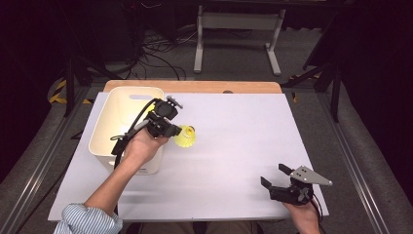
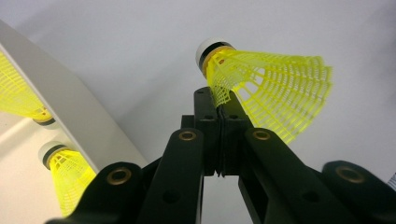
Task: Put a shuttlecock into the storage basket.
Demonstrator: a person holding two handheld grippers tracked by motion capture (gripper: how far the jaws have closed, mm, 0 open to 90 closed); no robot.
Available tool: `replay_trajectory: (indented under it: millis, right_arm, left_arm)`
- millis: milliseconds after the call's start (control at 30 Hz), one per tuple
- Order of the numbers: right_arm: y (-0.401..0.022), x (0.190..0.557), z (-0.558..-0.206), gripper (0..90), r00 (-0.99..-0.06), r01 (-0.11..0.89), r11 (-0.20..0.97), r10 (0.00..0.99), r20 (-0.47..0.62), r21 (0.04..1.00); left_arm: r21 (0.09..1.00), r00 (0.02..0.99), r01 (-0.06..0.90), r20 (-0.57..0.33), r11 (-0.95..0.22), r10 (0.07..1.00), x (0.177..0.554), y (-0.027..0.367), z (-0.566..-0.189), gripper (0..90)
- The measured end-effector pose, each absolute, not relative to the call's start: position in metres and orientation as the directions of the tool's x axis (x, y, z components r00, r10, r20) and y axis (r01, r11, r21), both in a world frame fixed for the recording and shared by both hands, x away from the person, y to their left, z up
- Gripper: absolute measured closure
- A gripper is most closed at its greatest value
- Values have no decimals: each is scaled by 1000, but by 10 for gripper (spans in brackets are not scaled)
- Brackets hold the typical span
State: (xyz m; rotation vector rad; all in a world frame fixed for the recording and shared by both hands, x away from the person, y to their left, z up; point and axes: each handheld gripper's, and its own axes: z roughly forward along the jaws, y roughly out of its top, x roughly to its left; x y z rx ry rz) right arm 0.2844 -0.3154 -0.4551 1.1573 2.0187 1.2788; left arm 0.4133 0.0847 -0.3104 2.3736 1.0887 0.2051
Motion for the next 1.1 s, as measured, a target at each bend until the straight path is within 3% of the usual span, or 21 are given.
replay_trajectory:
  millis: [1100]
  right_arm:
    - [-315,285,-456,136,-529,402,208,847,41,892]
  left_arm:
    - [551,623,676,-74,-489,778,415,111,-288,890]
